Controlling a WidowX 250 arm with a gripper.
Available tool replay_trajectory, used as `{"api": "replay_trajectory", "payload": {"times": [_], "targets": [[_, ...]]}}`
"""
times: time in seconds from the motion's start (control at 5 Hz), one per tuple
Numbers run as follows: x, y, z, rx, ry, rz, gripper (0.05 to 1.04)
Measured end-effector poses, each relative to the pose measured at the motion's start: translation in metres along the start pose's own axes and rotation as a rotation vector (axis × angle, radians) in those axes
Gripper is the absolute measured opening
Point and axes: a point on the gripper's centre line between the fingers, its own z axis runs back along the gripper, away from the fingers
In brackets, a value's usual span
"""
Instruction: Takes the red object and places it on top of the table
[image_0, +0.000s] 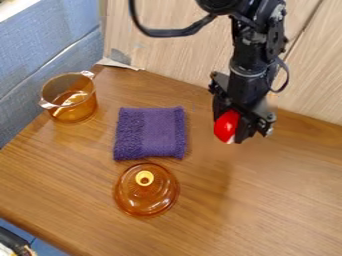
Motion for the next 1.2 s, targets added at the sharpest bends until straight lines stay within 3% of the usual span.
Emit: {"api": "replay_trajectory", "payload": {"times": [0.6, 1.0, 1.2], "targets": [[0.040, 0.030, -0.050, -0.002, 0.071, 0.039, 0.591], [0.046, 0.035, -0.057, -0.004, 0.085, 0.032, 0.644], [0.044, 0.034, -0.058, -0.005, 0.091, 0.049, 0.930]]}}
